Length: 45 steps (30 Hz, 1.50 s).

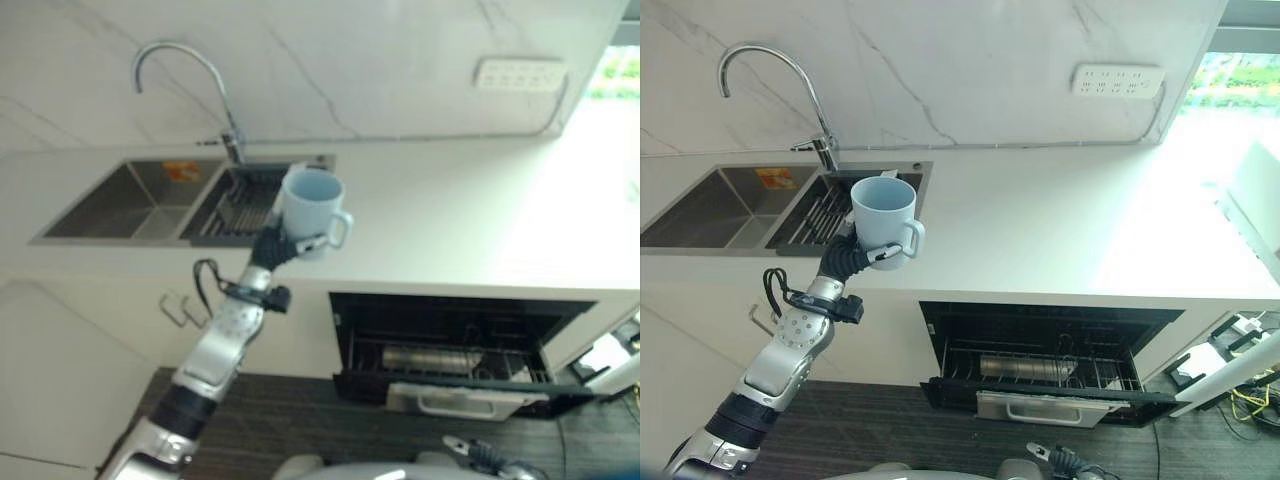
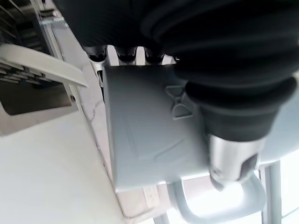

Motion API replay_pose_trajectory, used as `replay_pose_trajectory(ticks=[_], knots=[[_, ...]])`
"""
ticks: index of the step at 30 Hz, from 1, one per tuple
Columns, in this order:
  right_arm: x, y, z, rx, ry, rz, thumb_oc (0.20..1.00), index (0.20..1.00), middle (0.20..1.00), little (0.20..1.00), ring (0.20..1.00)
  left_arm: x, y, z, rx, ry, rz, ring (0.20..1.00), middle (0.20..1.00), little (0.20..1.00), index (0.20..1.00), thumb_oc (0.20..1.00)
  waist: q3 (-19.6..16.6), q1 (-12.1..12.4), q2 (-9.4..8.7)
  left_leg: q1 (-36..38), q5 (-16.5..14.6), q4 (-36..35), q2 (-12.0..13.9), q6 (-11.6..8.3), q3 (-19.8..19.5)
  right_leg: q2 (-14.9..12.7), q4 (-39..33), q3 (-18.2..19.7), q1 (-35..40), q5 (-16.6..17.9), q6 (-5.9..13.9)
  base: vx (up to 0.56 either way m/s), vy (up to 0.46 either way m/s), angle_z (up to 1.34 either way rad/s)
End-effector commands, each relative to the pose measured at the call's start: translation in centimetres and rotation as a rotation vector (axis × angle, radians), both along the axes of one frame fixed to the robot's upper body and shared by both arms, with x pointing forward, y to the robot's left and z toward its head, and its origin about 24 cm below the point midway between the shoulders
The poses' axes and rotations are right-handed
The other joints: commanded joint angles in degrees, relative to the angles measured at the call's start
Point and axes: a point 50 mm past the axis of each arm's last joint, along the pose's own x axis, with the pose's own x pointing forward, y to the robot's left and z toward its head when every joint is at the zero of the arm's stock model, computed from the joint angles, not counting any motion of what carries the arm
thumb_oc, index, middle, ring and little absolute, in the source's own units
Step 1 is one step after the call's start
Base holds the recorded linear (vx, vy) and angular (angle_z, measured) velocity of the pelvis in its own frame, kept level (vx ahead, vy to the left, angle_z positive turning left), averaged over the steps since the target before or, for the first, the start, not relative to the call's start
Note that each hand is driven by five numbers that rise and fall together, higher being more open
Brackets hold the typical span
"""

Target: Place the dishes in the dishwasher.

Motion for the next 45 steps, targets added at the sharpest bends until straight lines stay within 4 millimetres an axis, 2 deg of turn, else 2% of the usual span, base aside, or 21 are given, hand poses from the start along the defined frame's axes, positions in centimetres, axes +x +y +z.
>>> replay_pose_trajectory(ticks=[1, 3, 6, 8, 9, 11, 12, 14, 15, 16, 19, 21, 27, 31, 34, 35, 38, 39, 41, 42, 45], knots=[[1.8, -0.6, 0.7, -0.011, -0.098, -0.020, 1.000, 1.000, 1.000, 1.000, 1.000, -0.1, 0.2, 3.6, -0.030, -0.176, -0.055, 0.200, 0.200, 0.200, 0.200, 0.200, 2.2, -0.2, -0.90, -1.8, -6.1, 4.0, 2.0, -0.02, 0.8, -6.3, -0.4, -3.5, 0.9, 2.2, 5.73, -0.10, -0.079, -0.31], [2.3, -0.4, 0.9, 0.009, -0.122, -0.001, 1.000, 1.000, 1.000, 1.000, 1.000, 0.0, 0.3, 3.6, -0.010, -0.182, -0.060, 0.200, 0.200, 0.200, 0.200, 0.200, 2.6, -0.6, -1.13, -1.5, -6.3, 4.0, 2.1, 0.73, -0.1, -6.8, -0.4, -1.3, 1.5, 3.1, 6.44, -0.14, -0.180, -0.43], [3.1, 0.7, 0.9, 0.058, -0.138, 0.042, 1.000, 1.000, 1.000, 1.000, 1.000, 0.3, 0.0, 3.3, -0.016, -0.184, -0.033, 0.200, 0.200, 0.200, 0.200, 0.200, 2.5, 0.2, -0.39, -2.2, -5.0, 4.0, 3.5, 1.47, -1.6, -7.0, -0.4, -3.5, 4.6, 2.6, 5.79, -0.20, -0.348, -0.09], [3.9, 1.7, 1.0, 0.089, -0.164, 0.081, 1.000, 1.000, 1.000, 1.000, 1.000, 0.3, -0.4, 3.3, -0.020, -0.188, 0.000, 0.200, 0.200, 0.200, 0.200, 0.200, 3.1, 1.7, -0.57, -4.1, -2.9, 4.0, 5.7, -0.24, -2.7, -6.2, -0.4, -5.5, 4.9, 0.4, 4.33, -0.27, -0.542, -0.10], [4.3, 2.0, 1.1, 0.096, -0.178, 0.105, 1.000, 1.000, 1.000, 1.000, 1.000, 0.4, -0.4, 3.3, -0.028, -0.183, 0.019, 0.200, 0.200, 0.200, 0.200, 0.200, 3.6, 1.9, -0.42, -4.9, -1.8, 4.0, 7.3, -1.58, -2.7, -5.4, -0.4, -6.1, 5.1, -0.6, 3.50, -0.27, -0.448, -0.13], [6.2, 2.2, 2.0, 0.061, -0.257, 0.153, 1.000, 1.000, 1.000, 1.000, 1.000, 0.7, -0.7, 3.5, -0.071, -0.215, 0.020, 0.200, 0.200, 0.200, 0.200, 0.200, 4.8, 1.8, 0.76, -9.7, 2.9, 4.0, 12.2, -5.58, -2.5, -2.8, -0.4, -6.5, 3.9, -2.2, 1.82, -0.41, -0.398, 0.02], [6.9, 2.1, 2.4, 0.046, -0.277, 0.157, 1.000, 1.000, 1.000, 1.000, 1.000, 0.7, -0.7, 3.6, -0.072, -0.224, 0.017, 0.200, 0.200, 0.200, 0.200, 0.200, 5.2, 1.8, 0.81, -10.9, 3.9, 4.0, 12.9, -6.28, -3.4, -2.2, -0.4, -6.0, 3.6, -2.4, 1.58, -0.36, -0.275, 0.37], [7.8, 1.6, 2.9, 0.029, -0.301, 0.149, 1.000, 1.000, 1.000, 1.000, 1.000, 0.7, -0.7, 3.4, -0.072, -0.230, 0.019, 0.200, 0.200, 0.200, 0.200, 0.200, 5.2, 2.0, 0.69, -9.8, 3.6, 4.0, 12.3, -6.17, -4.6, -1.9, -0.4, -5.2, 3.2, -2.4, 1.36, -0.15, -0.098, 0.05], [8.6, 1.3, 3.4, 0.015, -0.338, 0.136, 1.000, 1.000, 1.000, 1.000, 1.000, 0.5, -0.6, 3.3, -0.076, -0.237, 0.027, 0.200, 0.200, 0.200, 0.200, 0.200, 4.7, 1.6, 0.22, -6.6, 2.2, 4.0, 10.4, -5.32, -3.0, -2.7, -0.4, -4.2, 2.4, -1.7, 1.31, -0.11, 0.121, -0.26], [8.7, 1.4, 3.8, 0.001, -0.388, 0.145, 1.000, 1.000, 1.000, 1.000, 1.000, 0.2, -0.6, 3.4, -0.069, -0.238, 0.028, 0.200, 0.200, 0.200, 0.200, 0.200, 4.2, 0.3, 0.91, -5.8, 1.5, 4.0, 10.0, -4.97, -1.2, -3.4, -0.4, -4.9, 2.0, -1.0, 1.29, -0.12, 0.150, -0.39], [8.7, 1.2, 4.0, -0.020, -0.426, 0.144, 1.000, 1.000, 1.000, 1.000, 1.000, 0.3, -0.5, 3.5, -0.056, -0.234, 0.011, 0.200, 0.200, 0.200, 0.200, 0.200, 3.9, -1.0, 1.76, -5.3, 0.4, 4.0, 10.1, -4.75, -1.1, -3.7, -0.4, -4.3, 2.0, -0.7, 2.01, -0.07, 0.148, 0.11], [8.4, 1.5, 4.1, -0.043, -0.446, 0.182, 1.000, 1.000, 1.000, 1.000, 1.000, 0.5, -0.4, 3.4, -0.053, -0.234, 0.010, 0.200, 0.200, 0.200, 0.200, 0.200, 3.5, -1.9, 1.77, -4.7, -0.6, 4.0, 9.6, -4.84, -0.4, -5.0, -0.4, -4.9, 2.1, -0.5, 3.09, -0.03, 0.133, 0.63], [8.7, 3.4, 5.7, -0.065, -0.527, 0.261, 1.000, 1.000, 1.000, 1.000, 1.000, -0.1, 0.4, 3.3, -0.041, -0.226, 0.034, 0.200, 0.200, 0.200, 0.200, 0.200, 2.7, -2.9, 0.22, -3.5, -3.2, 4.0, 7.8, -3.82, 0.8, -7.9, -0.4, -5.6, 2.4, -0.1, 4.84, -0.05, 0.088, -0.22], [9.4, 3.6, 7.0, -0.066, -0.596, 0.286, 1.000, 1.000, 1.000, 1.000, 1.000, -0.4, 0.8, 3.0, -0.039, -0.223, 0.046, 0.200, 0.200, 0.200, 0.200, 0.200, 2.1, -3.2, -0.64, -3.2, -3.5, 4.0, 7.9, -3.58, 1.1, -7.6, -0.4, -5.4, 2.3, 0.0, 4.90, -0.09, 0.023, 0.00], [10.2, 3.8, 8.6, -0.067, -0.686, 0.291, 1.000, 1.000, 1.000, 1.000, 1.000, -0.6, 1.3, 2.7, -0.048, -0.216, 0.068, 0.200, 0.200, 0.200, 0.200, 0.200, 1.9, -3.5, -1.13, -3.1, -3.5, 4.0, 8.2, -3.55, 1.4, -7.3, -0.4, -5.1, 2.3, 0.0, 4.97, -0.05, -0.007, -0.05], [10.8, 3.8, 10.2, -0.080, -0.764, 0.305, 1.000, 1.000, 1.000, 1.000, 1.000, -0.7, 1.6, 2.4, -0.047, -0.213, 0.091, 0.200, 0.200, 0.200, 0.200, 0.200, 1.9, -4.0, -1.41, -3.1, -3.4, 4.0, 8.5, -3.52, 1.7, -7.0, -0.4, -4.9, 2.2, -0.1, 4.99, -0.04, -0.012, -0.11], [11.5, 3.6, 12.8, -0.088, -0.881, 0.327, 1.000, 1.000, 1.000, 1.000, 1.000, -0.8, 2.2, 1.8, -0.045, -0.191, 0.136, 0.200, 0.200, 0.200, 0.200, 0.200, 1.9, -4.8, -1.62, -3.0, -3.5, 4.0, 8.7, -3.51, 2.1, -6.7, -0.4, -4.3, 2.0, 0.0, 5.02, -0.04, -0.005, -0.16], [11.8, 3.4, 15.1, -0.079, -0.974, 0.355, 1.000, 1.000, 1.000, 1.000, 1.000, -0.9, 2.9, 1.0, -0.038, -0.168, 0.188, 0.200, 0.200, 0.200, 0.200, 0.200, 1.8, -5.6, -1.77, -2.9, -3.5, 4.0, 9.0, -3.52, 2.6, -6.4, -0.4, -3.7, 1.8, 0.0, 5.03, -0.04, 0.008, -0.17], [11.8, 3.3, 16.5, -0.061, -1.035, 0.371, 1.000, 1.000, 1.000, 1.000, 1.000, -1.0, 3.4, 0.3, -0.036, -0.155, 0.223, 0.200, 0.200, 0.200, 0.200, 0.200, 1.6, -6.1, -1.80, -2.7, -3.6, 4.0, 9.1, -3.50, 3.0, -6.3, -0.4, -3.3, 1.7, -0.1, 5.02, -0.02, 0.010, -0.19], [12.0, 3.4, 18.8, -0.026, -1.149, 0.406, 1.000, 1.000, 1.000, 1.000, 1.000, -1.1, 4.1, -0.4, -0.036, -0.147, 0.268, 0.200, 0.200, 0.200, 0.200, 0.200, 1.4, -6.8, -1.87, -2.4, -3.7, 4.0, 9.4, -3.50, 3.4, -6.1, -0.4, -2.6, 1.6, -0.1, 5.01, 0.00, 0.008, -0.32], [12.5, 4.0, 22.3, 0.031, -1.326, 0.437, 1.000, 1.000, 1.000, 1.000, 1.000, -1.4, 4.0, -1.1, -0.026, -0.156, 0.277, 0.200, 0.200, 0.200, 0.200, 0.200, 1.1, -7.2, -1.79, -2.1, -3.9, 4.0, 9.6, -3.42, 3.8, -5.7, -0.4, -1.6, 1.4, -0.1, 4.88, -0.01, 0.016, -0.26]])
